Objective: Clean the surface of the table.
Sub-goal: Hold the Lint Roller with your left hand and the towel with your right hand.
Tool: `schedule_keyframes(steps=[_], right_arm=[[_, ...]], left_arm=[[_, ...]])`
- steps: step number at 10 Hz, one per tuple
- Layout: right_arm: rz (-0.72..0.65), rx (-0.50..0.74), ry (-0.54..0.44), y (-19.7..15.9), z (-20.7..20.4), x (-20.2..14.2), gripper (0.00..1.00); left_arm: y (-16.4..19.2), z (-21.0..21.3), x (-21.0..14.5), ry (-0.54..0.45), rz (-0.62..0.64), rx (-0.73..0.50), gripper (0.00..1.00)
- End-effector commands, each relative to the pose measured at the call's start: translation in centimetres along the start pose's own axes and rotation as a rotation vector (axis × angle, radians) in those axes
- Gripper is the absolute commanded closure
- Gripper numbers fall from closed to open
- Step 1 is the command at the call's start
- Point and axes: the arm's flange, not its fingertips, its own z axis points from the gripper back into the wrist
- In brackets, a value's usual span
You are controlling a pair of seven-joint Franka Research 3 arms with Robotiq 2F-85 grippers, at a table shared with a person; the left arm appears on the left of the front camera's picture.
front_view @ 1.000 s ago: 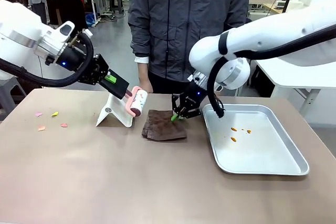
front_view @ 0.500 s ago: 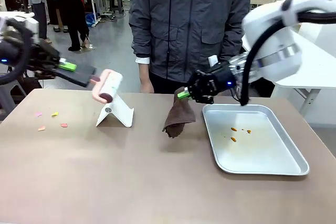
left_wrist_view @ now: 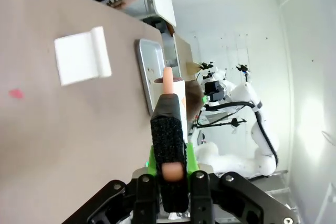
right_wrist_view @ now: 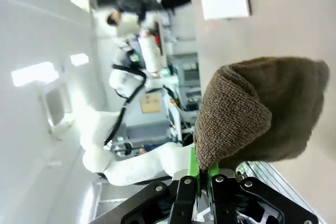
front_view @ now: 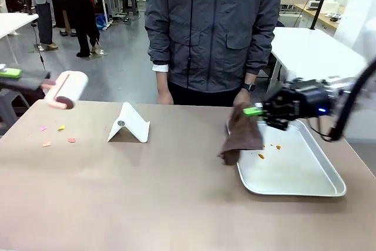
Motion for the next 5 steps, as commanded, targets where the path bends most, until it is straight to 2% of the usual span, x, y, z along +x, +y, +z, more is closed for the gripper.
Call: schedule_keyframes(steps=[1,2,3,5], right_arm=[[0.052,0.132,-0.128,-1.2,6.3,-1.9,1.0],[0.075,0.168,-0.133,-2.0,9.4,-2.9,1.0],[0.058,0.201,-0.209,-2.9,12.0,-3.3,1.0],[0.041,0.201,-0.218,-5.3,15.4,-3.0,1.0]], left_arm=[[2.4,2.7,0.2,0.081,0.002,-0.018,1.0],[4.0,4.5,-0.8,0.181,-0.024,-0.026,1.0],[5.4,6.4,-1.4,0.137,0.002,-0.014,1.0],[7.6,9.6,-2.6,0.027,-0.068,-0.113,1.0]])
